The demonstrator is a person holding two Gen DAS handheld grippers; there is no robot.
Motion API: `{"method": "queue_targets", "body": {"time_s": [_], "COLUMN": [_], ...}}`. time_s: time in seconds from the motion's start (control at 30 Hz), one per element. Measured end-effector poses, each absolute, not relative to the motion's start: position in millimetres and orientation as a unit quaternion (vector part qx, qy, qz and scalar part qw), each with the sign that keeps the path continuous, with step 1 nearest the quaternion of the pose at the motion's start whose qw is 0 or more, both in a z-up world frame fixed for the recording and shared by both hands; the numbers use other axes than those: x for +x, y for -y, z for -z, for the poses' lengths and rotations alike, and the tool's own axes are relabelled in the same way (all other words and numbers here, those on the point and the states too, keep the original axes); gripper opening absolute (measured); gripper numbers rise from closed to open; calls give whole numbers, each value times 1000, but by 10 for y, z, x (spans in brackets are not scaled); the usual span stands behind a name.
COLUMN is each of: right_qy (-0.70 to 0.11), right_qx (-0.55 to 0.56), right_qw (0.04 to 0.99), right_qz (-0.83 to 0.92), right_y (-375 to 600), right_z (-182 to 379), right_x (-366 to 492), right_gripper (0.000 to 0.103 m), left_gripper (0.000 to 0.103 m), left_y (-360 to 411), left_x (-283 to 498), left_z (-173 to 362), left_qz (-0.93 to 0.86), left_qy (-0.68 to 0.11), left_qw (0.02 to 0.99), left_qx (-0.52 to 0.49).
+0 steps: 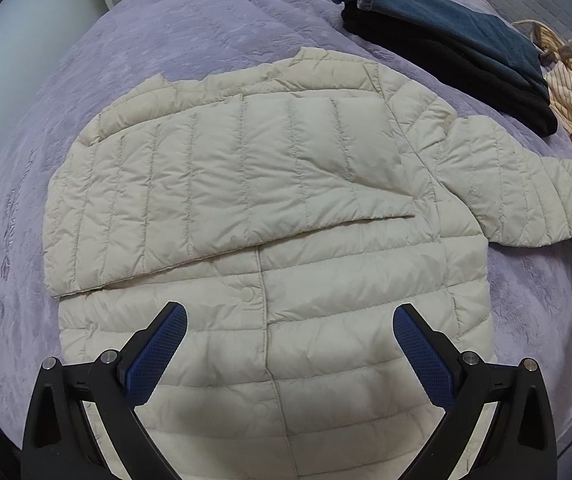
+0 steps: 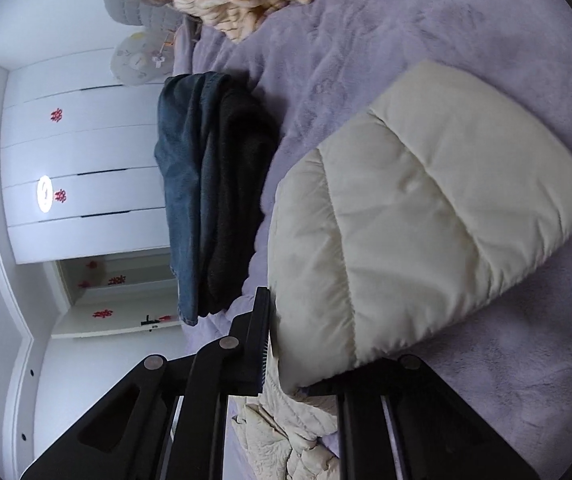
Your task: Fold large clothes
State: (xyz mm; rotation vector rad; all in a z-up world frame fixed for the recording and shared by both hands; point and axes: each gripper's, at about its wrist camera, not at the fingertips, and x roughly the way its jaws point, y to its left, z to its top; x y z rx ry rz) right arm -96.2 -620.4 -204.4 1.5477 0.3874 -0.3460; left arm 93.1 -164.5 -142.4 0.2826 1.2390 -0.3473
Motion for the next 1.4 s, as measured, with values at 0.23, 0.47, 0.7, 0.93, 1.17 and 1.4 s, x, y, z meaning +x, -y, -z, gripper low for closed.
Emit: {"method": "queue_targets", "body": {"time_s": [0.23, 0.47, 0.7, 0.93, 1.17, 1.4], "right_qy": [-207, -238, -307, -407, -493, -503], "right_qx": [612, 541, 428, 275, 224, 271], "right_qw": [757, 806, 850, 867, 835, 818], "right_qz": [102, 31, -34, -87, -97, -69], "right_y": [5860, 5226, 4294, 3144, 2591, 2670], "right_z": [1422, 945, 751, 1096, 1792, 1954], "right_x": [-405, 246, 932, 1466, 1678, 1547], "right_gripper": [13, 13, 13, 13, 13, 89], "left_gripper": [103, 103, 103, 103, 103, 103], "left_y": [1294, 868, 424, 100, -6, 45], "left_x": [1121, 1265, 1491, 1665, 1734, 1811], "left_z": [1352, 1328, 1284, 1390, 1495, 1533], "left_qz": [132, 103, 79, 64, 73, 113], "left_qy": [-570, -565, -549, -544, -540, -536], "left_qw": [805, 816, 831, 836, 838, 836], "left_qx": [102, 69, 43, 21, 2, -21]}}
